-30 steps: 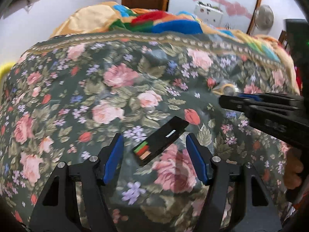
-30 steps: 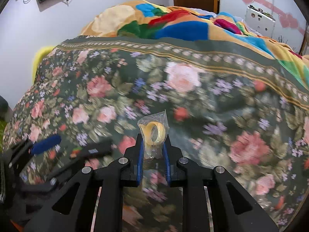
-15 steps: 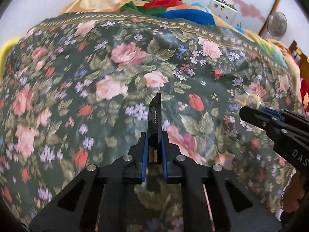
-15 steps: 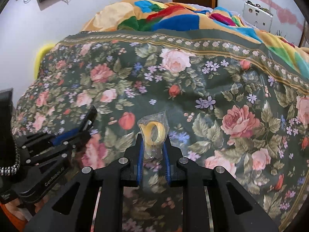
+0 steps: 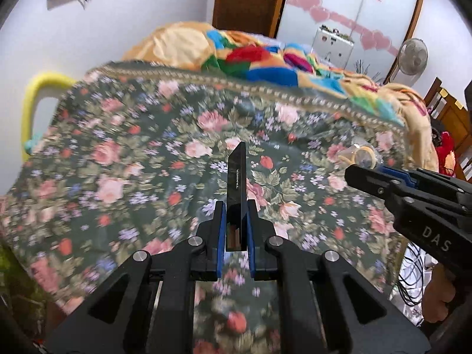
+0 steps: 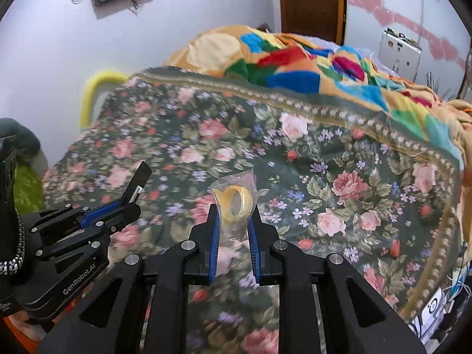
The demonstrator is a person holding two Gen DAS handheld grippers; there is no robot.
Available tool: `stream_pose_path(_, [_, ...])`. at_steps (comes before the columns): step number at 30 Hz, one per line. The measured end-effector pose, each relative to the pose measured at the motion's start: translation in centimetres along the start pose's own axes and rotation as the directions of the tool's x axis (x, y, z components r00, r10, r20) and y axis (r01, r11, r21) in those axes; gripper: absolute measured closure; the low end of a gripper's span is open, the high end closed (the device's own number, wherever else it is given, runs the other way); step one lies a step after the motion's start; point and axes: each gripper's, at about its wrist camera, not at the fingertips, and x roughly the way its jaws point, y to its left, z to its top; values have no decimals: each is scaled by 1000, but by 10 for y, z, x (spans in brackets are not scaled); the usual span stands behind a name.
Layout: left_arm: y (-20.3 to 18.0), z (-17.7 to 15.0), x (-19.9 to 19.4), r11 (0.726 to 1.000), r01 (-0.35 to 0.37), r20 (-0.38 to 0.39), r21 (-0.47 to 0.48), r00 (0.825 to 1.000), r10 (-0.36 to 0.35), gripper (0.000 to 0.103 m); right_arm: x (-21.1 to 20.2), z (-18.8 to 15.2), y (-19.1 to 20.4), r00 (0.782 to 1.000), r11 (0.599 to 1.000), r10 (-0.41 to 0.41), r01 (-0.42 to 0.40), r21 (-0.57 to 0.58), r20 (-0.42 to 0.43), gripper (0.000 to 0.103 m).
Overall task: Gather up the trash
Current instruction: 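Carry the lighter in the left tool and the bag in the right tool to the wastebasket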
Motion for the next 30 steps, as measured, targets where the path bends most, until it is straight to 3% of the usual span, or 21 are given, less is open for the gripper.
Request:
stream_pose_path(14, [36,-58,-158,996,-74,123,-56,989,80,91,-107,-28,98,993,989,83,-72,-126,88,87])
stream_pose_path(23, [92,-121,-235,979,-142,139,-145,977,162,91,-137,-68,182,982,959,174,-153,-237,69,87])
stream_pose_path(30, [146,-177,-273,949,-212,111,-234,964,243,91,-138,-105,248,970,921,244,-228,-315,10,87])
